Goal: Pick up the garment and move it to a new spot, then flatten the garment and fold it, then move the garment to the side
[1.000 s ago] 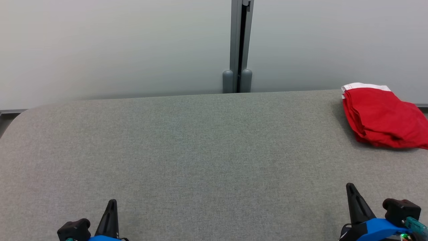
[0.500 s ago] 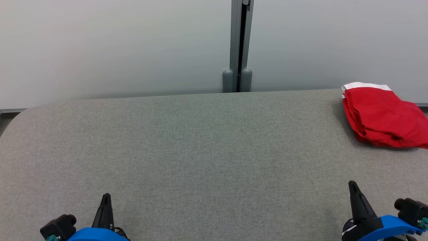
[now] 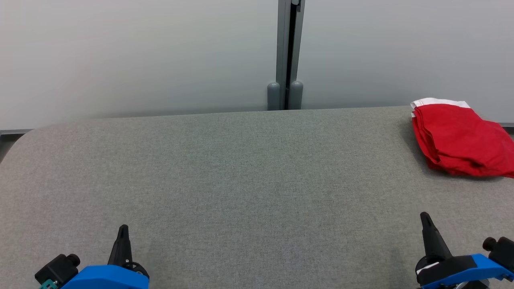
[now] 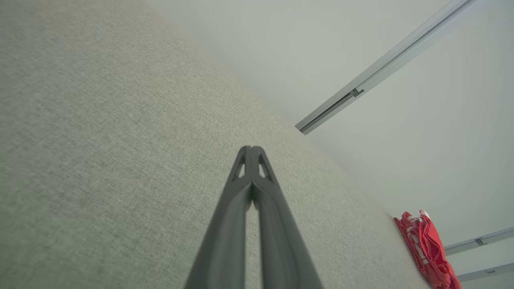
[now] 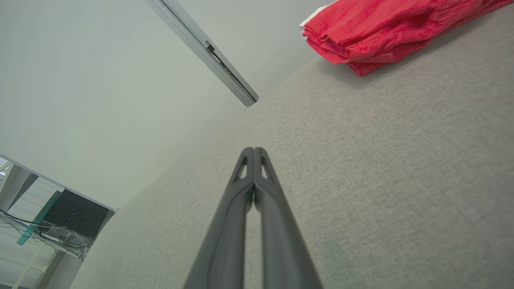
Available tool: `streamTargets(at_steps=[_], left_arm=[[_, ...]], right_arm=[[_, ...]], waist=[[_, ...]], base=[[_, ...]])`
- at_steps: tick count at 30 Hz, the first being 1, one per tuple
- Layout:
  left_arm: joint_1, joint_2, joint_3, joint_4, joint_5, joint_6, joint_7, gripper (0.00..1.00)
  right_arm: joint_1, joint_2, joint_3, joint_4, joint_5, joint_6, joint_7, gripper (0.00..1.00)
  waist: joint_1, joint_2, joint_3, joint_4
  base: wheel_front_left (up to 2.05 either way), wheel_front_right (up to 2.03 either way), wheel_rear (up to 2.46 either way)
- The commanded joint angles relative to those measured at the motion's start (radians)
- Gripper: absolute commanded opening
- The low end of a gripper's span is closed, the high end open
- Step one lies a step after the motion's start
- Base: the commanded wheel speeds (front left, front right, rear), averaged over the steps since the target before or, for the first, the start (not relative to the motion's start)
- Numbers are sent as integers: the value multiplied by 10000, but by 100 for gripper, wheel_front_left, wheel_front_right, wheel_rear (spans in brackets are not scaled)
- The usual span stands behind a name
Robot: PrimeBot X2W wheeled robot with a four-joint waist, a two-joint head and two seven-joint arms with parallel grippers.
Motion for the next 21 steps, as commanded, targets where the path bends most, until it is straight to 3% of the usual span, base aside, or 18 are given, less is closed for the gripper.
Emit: streamTargets(at_steps=[1, 21], left_arm=[[-328, 5, 88, -202, -231, -40, 48, 0], [-500, -200, 577, -656, -2483, -140, 732, 0]], right_arm=[[-338, -67, -13, -161, 272, 2, 43, 0], [-529, -89, -20, -239, 2981, 3, 473, 0]], waist=[[-1, -1, 1, 1], [-1, -1, 42, 15]], base=[[0, 0, 0], [0, 0, 0]])
